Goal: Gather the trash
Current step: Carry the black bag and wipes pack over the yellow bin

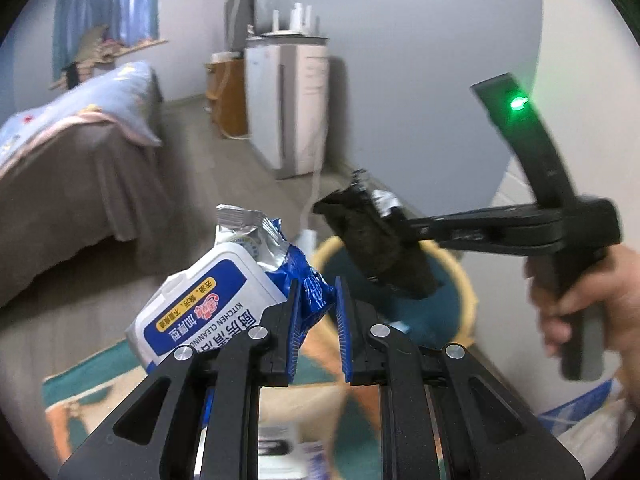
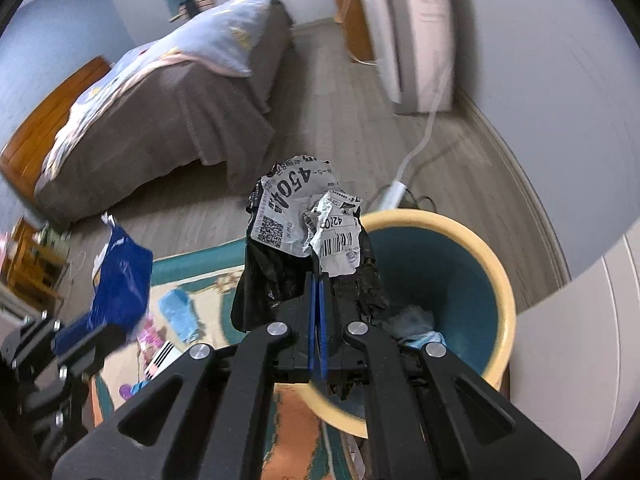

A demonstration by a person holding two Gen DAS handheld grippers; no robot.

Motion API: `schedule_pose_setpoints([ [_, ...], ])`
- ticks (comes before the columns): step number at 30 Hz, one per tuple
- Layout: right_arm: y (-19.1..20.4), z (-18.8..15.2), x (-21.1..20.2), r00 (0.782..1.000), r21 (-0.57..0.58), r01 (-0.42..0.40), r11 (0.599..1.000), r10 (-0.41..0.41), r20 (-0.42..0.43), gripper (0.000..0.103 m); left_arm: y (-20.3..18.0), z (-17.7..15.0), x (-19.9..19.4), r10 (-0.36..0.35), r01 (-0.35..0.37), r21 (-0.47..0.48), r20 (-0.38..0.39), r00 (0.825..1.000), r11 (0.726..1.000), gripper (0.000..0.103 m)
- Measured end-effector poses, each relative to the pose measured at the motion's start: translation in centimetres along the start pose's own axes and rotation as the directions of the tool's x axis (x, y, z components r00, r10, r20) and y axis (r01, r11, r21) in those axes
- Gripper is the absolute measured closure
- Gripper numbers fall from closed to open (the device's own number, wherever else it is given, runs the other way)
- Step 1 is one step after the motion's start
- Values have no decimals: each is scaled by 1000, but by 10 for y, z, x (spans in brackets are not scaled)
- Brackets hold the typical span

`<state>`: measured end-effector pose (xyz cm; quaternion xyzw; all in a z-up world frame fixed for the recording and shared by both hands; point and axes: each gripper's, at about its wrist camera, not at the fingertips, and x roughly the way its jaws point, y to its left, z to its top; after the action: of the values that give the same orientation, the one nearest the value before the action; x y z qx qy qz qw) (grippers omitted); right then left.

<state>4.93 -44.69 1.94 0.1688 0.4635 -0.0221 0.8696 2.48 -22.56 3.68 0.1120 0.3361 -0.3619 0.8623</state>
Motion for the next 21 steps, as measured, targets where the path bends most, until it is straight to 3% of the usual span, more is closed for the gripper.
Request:
schedule_pose_setpoints([
  [8, -61, -9, 16, 999, 220, 29, 975, -19, -45, 102, -47, 8, 49, -59, 67, 102, -78, 995, 992, 85],
  [21, -88, -15, 16, 995, 311, 95, 946, -83, -50, 102, -94, -6, 104, -101, 125, 185, -133, 986, 975, 84],
])
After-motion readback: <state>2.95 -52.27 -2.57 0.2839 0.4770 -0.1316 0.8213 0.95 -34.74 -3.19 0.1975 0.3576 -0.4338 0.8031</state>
